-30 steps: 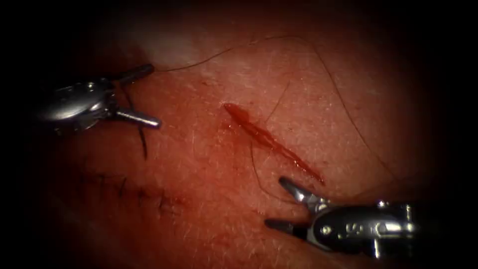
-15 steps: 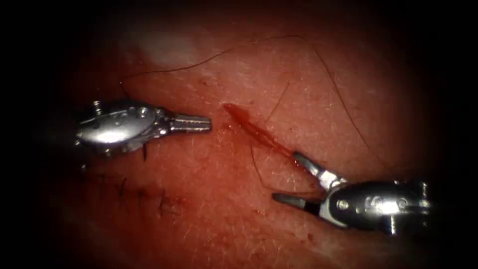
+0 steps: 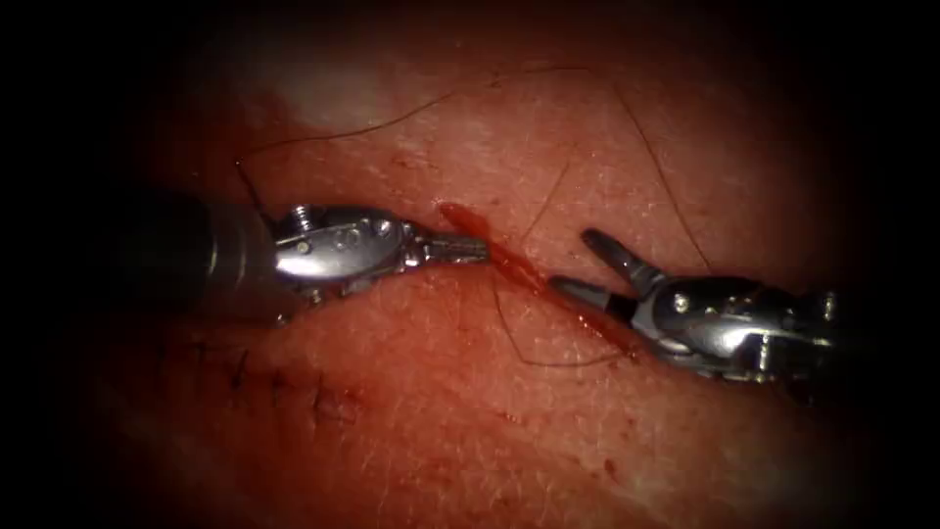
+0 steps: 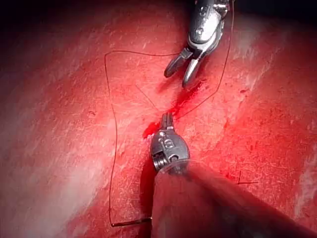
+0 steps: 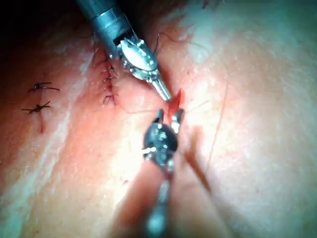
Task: Wound Closure
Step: Mistakenly hesitate to adjust suture tail
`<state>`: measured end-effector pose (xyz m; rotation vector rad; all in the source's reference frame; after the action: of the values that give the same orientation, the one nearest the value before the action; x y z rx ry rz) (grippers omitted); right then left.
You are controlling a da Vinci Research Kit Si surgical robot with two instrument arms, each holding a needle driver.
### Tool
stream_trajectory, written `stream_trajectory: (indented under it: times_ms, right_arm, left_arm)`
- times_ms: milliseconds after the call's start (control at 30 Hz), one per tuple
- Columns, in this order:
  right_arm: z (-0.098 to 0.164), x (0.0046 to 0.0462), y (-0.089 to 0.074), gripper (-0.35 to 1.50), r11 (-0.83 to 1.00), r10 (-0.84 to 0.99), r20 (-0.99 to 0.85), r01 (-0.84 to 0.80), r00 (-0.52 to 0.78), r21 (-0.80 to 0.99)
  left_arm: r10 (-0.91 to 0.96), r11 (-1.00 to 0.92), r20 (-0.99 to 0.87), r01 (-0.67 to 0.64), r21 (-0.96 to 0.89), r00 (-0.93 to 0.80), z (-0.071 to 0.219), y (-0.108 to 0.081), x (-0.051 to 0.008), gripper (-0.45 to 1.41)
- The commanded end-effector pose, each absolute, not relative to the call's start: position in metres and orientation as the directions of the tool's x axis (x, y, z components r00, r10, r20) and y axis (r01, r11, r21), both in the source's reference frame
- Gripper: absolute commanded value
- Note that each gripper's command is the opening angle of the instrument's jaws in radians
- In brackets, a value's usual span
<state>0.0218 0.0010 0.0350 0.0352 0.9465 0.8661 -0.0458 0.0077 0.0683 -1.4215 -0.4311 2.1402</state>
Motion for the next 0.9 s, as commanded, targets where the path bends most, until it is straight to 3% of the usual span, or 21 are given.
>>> stream_trajectory:
  times_ms: [33,267,333,900]
  right_arm:
    - [0.0357,0.0224,0.0003,0.41,0.668,0.669,-0.689,-0.632,0.279,0.393]
    - [0.0385,0.0226,0.0009,0.51,0.518,0.795,-0.597,-0.632,0.107,0.577]
    - [0.0395,0.0225,0.0008,0.61,0.516,0.795,-0.598,-0.630,0.101,0.581]
    - [0.0404,0.0223,0.0022,0.57,0.511,0.797,-0.596,-0.633,0.097,0.581]
  left_arm:
    - [0.590,-0.807,-0.748,-0.250,-0.535,-0.306,0.0690,0.0071,-0.0463,-0.43]
    - [0.595,-0.804,-0.736,-0.224,-0.551,-0.323,0.0706,0.0069,-0.0462,-0.45]
    - [0.594,-0.804,-0.736,-0.229,-0.548,-0.324,0.0706,0.0072,-0.0458,-0.45]
    - [0.606,-0.792,-0.674,-0.241,-0.561,-0.422,0.0735,0.0053,-0.0444,-0.45]
